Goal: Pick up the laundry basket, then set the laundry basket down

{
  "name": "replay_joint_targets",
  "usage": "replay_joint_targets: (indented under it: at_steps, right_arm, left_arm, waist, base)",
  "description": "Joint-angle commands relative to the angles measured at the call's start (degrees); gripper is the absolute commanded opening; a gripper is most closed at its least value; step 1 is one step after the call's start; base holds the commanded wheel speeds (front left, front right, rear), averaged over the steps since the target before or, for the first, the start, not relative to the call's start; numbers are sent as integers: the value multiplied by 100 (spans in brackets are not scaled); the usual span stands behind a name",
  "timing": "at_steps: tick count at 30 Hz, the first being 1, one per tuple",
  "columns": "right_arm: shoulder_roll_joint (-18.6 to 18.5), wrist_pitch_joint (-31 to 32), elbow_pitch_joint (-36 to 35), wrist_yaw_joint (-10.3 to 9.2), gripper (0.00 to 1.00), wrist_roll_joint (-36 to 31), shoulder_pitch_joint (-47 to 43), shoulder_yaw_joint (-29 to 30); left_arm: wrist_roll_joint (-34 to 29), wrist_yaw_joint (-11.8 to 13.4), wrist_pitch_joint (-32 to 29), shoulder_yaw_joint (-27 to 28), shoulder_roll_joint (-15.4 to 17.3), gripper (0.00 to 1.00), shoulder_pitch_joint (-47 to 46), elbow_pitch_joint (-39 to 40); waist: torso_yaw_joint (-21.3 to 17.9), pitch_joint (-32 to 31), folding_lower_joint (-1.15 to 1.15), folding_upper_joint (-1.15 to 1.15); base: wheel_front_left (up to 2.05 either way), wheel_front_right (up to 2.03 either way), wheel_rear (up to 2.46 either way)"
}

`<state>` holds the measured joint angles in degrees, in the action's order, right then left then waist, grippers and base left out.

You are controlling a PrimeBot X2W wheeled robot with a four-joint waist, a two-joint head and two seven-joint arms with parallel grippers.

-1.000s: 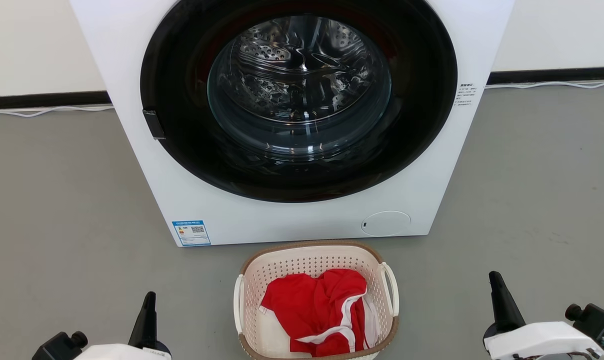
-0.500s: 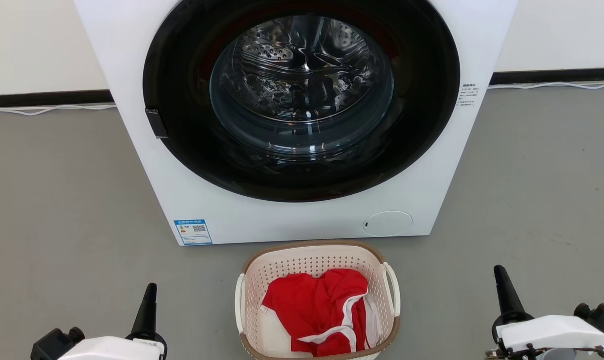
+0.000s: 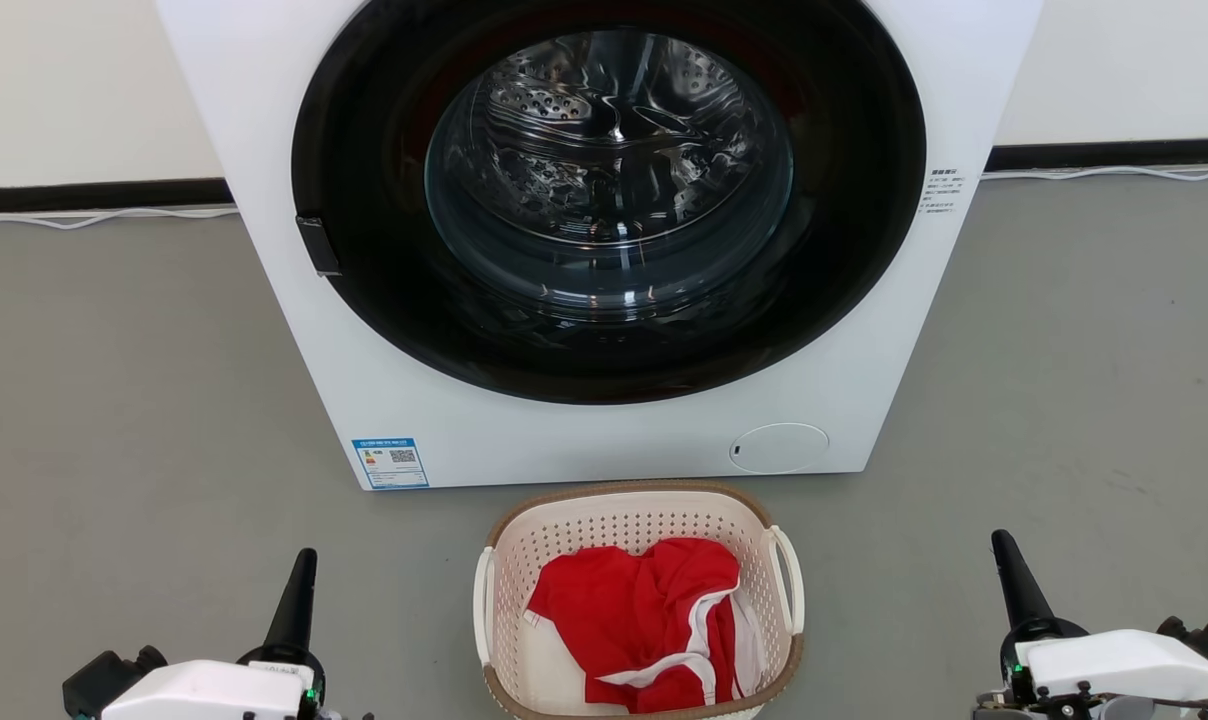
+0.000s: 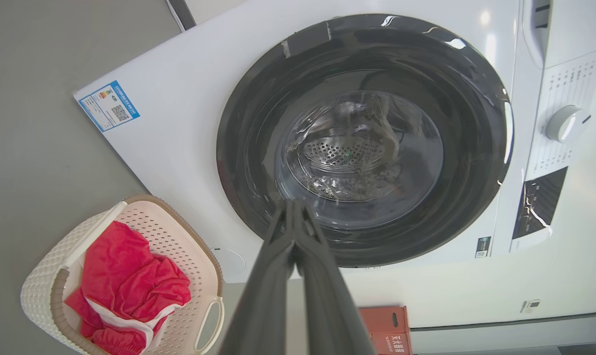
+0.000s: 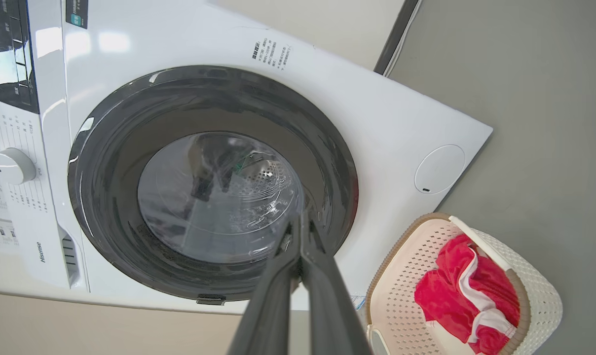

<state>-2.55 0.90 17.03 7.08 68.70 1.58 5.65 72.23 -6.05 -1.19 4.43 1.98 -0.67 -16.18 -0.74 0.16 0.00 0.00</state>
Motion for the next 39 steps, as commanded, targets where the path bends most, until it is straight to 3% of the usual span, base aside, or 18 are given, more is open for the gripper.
replay_joint_targets:
  at_steps: [1,29,39]
  right_arm:
    - [-29,91,-197,32,0,252,339,-61]
    - [-32,555,-301,41,0,2339,460,84]
    - [-32,558,-301,41,0,2348,460,85]
  left_arm:
    - [204,-61,-57,145,67,0,-305,174]
    - [1984,-144,-529,210,89,0,-552,211]
    - [1992,-144,-531,210,89,0,-553,211]
  waist:
    - [4,0,0,0]
    - [73,1,0,0]
    - [74,1,0,0]
  base:
    - [0,0,0]
    - [0,0,0]
    - [0,0,0]
